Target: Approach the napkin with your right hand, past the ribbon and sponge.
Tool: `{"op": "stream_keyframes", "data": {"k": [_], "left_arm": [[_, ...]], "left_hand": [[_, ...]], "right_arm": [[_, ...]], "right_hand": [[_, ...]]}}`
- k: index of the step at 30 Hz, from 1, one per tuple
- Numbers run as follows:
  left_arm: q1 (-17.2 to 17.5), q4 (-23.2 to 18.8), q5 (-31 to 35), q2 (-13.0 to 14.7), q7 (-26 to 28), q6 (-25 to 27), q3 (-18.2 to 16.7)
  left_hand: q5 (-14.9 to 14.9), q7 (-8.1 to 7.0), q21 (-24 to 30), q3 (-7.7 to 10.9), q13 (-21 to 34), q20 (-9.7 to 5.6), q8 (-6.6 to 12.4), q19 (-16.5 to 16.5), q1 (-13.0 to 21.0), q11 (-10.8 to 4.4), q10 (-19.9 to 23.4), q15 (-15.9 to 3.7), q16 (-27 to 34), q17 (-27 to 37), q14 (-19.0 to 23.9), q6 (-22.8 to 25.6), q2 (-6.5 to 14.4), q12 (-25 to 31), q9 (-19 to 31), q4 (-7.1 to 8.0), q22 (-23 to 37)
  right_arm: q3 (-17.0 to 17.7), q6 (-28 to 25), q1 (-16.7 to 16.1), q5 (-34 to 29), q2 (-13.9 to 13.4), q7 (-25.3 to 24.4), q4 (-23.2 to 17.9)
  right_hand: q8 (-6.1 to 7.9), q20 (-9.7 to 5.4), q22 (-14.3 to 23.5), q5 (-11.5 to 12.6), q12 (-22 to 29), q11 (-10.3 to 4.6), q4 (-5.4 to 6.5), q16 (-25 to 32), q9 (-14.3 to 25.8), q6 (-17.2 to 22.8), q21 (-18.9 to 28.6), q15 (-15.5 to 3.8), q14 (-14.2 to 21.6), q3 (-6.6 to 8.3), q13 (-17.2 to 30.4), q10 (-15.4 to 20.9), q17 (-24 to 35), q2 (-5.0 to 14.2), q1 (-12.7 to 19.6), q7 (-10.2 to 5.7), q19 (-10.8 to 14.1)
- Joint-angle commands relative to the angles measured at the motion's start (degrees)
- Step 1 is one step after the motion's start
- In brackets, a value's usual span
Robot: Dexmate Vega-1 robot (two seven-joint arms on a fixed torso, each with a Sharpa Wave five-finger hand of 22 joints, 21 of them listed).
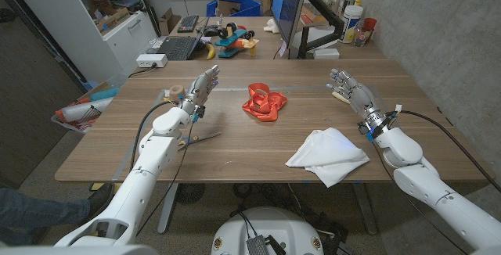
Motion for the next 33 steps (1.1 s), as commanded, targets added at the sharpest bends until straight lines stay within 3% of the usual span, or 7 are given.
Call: {"op": "stream_keyframes", "data": {"k": [1, 11, 33], "left_arm": [[-0.5, 0.4, 0.7, 0.2, -0.1, 0.5, 0.4], [-0.8, 0.7, 0.8, 0.1, -0.2, 0.4, 0.3], [-2.0, 1.2, 1.6, 0.3, -0.9, 1.3, 0.7]], "left_hand": [[0.2, -0.08, 0.2, 0.21, 0.1, 0.12, 0.23, -0.2, 0.2, 0.18, 0.2, 0.66, 0.3, 0.1, 0.1, 0.4, 0.5, 0.3, 0.3, -0.4, 0.3], [0.2, -0.03, 0.2, 0.19, 0.1, 0.13, 0.23, -0.2, 0.2, 0.31, 0.2, 0.67, 0.3, 0.1, 0.2, 0.5, 0.5, 0.3, 0.3, -0.45, 0.3], [0.1, -0.03, 0.3, 0.16, 0.1, 0.18, 0.22, -0.2, 0.2, 0.14, 0.2, 0.69, 0.3, 0.1, 0.2, 0.6, 0.6, 0.3, 0.3, -0.53, 0.3]], "right_arm": [[0.1, 0.5, -1.2, -1.6, -1.0, -1.1, -1.7], [0.9, 1.1, -2.8, -2.3, -2.1, -2.1, -3.3], [2.2, 4.5, -6.5, -4.6, -1.4, -5.3, -4.8]], "right_hand": [[0.21, 0.19, 0.3, 0.5, 0.4, -0.02, -0.11, 0.0, 0.3, 0.2, -0.2, -0.1, 0.8, 0.18, 0.1, 0.4, 0.0, 0.64, 0.3, -0.36, 0.6], [0.17, 0.25, 0.3, 0.7, 0.4, -0.37, -0.06, 0.1, 0.3, 0.2, -0.3, -0.11, 1.2, 0.21, 0.1, 0.6, 0.0, 0.92, 0.2, -0.59, 0.9], [-0.33, 0.16, 0.2, 1.0, 0.5, -1.16, 0.15, 0.4, 0.3, -1.2, -0.2, -0.25, 2.7, 0.21, 0.2, 1.7, -0.2, 1.6, -0.2, -1.72, 2.6]]}}
